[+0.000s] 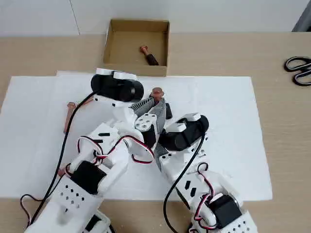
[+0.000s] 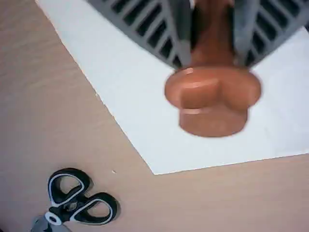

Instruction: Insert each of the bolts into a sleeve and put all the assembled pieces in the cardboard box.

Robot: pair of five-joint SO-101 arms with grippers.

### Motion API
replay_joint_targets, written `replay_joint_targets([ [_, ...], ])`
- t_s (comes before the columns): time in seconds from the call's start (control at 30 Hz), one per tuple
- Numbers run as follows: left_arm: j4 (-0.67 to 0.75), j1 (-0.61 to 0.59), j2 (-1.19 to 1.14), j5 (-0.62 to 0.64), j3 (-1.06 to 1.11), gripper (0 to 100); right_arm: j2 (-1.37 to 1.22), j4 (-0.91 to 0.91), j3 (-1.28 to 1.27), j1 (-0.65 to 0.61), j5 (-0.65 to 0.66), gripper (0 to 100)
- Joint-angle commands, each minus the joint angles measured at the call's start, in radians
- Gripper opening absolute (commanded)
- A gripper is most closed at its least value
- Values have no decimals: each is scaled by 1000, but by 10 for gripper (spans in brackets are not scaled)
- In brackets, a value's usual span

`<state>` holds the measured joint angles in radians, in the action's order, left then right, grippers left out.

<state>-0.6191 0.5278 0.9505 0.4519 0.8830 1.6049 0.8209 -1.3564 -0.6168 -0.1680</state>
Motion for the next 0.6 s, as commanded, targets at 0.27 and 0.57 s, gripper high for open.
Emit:
replay_joint_targets([
  [0.27, 37, 5, 26, 3, 15, 6, 4, -59, 20, -4, -9, 4],
  [0.57, -2, 5, 32, 3, 15, 6, 4, -59, 34, -1, -9, 4],
])
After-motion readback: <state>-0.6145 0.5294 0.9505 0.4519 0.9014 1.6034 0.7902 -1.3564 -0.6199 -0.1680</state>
